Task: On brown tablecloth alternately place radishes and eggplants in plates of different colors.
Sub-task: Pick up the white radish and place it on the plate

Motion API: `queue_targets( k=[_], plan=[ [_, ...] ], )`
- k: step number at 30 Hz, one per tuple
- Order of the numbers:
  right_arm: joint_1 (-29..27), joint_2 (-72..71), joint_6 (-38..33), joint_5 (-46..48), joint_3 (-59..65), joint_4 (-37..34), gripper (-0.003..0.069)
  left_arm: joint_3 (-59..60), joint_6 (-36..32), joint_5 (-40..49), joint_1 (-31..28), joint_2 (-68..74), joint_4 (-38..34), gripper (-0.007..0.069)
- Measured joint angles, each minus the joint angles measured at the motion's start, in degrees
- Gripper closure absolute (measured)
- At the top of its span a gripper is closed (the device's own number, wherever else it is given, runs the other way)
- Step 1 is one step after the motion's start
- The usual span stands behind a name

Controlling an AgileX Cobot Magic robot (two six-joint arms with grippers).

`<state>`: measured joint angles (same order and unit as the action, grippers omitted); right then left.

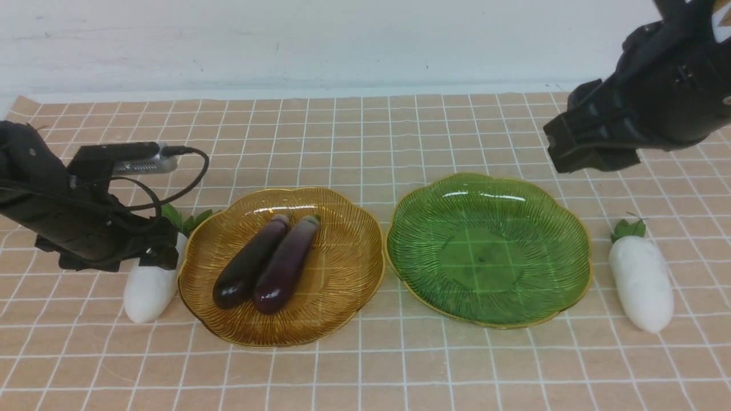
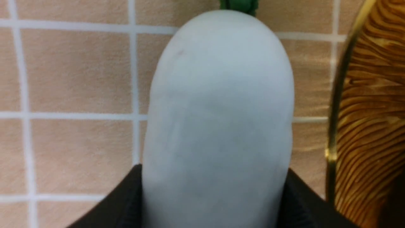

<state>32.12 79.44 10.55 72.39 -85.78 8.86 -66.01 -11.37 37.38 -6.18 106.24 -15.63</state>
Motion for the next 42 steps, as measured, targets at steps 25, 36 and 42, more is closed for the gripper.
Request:
queue_targets(
  k=[25, 36, 42],
  plan=[
    [-33.02, 13.53, -1.8, -1.28, 7.34, -9.75, 0.038, -28.24, 4.91, 9.79, 39.52, 2.23, -9.7, 0.0246],
    [-33.02, 25.08, -6.28, -8.24, 9.44, -17.27, 0.0178, -41.54, 6.75, 12.58, 41.39, 18.3, -7.87, 0.0216],
    [-33.02, 28.12, -6.69, -11.51, 9.48, -16.12, 0.008, -41.95, 8.95, 13.12, 41.39, 18.82, -3.2, 0.0139]
  ],
)
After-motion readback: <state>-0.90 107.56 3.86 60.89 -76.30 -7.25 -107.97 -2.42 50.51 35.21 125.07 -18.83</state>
